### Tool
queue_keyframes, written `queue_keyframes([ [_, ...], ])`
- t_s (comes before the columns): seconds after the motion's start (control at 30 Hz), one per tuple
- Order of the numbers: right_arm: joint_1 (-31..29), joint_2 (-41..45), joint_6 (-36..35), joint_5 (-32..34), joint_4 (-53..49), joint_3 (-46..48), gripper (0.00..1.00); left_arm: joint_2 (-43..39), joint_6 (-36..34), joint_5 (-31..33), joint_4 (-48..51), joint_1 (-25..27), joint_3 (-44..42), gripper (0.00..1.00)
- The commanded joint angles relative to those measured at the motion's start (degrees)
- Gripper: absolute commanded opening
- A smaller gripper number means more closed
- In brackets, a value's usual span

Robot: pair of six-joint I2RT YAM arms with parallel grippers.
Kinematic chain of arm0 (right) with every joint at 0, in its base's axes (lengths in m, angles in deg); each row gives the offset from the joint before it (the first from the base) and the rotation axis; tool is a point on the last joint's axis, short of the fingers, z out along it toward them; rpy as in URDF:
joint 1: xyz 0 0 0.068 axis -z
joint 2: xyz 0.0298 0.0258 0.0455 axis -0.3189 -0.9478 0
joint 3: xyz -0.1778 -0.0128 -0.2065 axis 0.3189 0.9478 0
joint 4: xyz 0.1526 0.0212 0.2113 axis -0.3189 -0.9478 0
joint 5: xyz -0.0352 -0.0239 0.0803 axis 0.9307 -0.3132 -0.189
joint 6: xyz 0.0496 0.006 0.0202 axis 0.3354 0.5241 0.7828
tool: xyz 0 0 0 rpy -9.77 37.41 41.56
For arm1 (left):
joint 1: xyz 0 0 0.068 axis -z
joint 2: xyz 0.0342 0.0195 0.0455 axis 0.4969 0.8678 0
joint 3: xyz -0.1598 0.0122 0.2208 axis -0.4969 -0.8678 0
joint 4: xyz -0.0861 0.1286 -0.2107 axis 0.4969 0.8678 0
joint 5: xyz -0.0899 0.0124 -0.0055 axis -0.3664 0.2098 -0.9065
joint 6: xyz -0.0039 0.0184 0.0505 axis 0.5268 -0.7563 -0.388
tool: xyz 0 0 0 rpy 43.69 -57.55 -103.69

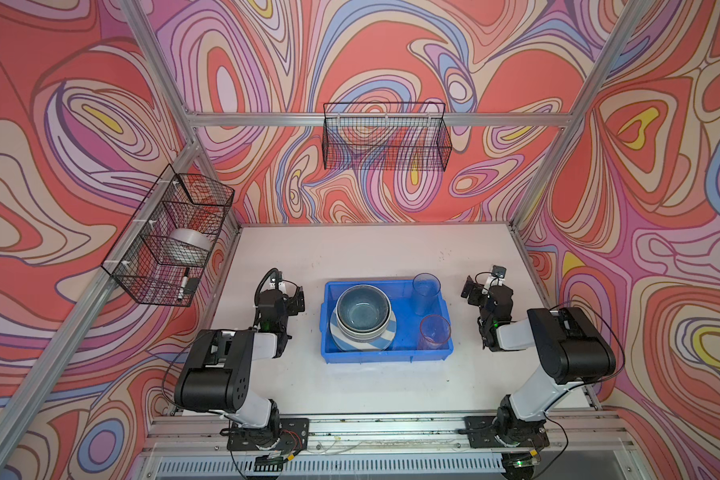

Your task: Place the mixed dishes into the plastic bin

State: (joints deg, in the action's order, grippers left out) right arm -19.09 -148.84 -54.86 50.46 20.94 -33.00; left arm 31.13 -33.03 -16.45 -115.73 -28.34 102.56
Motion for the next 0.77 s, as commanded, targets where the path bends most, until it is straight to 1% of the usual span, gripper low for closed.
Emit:
queue_keyframes([
  [0.0,0.14,-0.61,-0.71,-0.81,0.42,-0.86,0.99,0.08,0.14,-1.17,-2.09,-0.39,-0.51,1.0],
  [0.07,0.14,-0.65,-0.73,-0.85,0.28,-0.84,0.98,0.46,0.16,-1.08,-3.86,-0.31,-1.01,1.0],
  [0.6,0.14,-0.72,-0.69,-0.69,0.59,-0.79,0.99,0.65,0.54,-1.24,-2.34,-0.4,-0.16,1.0],
  [0.73,0.14,-0.64,-0.73,-0.74,0.86,-0.63,0.99,0.22,0.36,-1.16,-3.32,-0.4,-0.86,1.0],
])
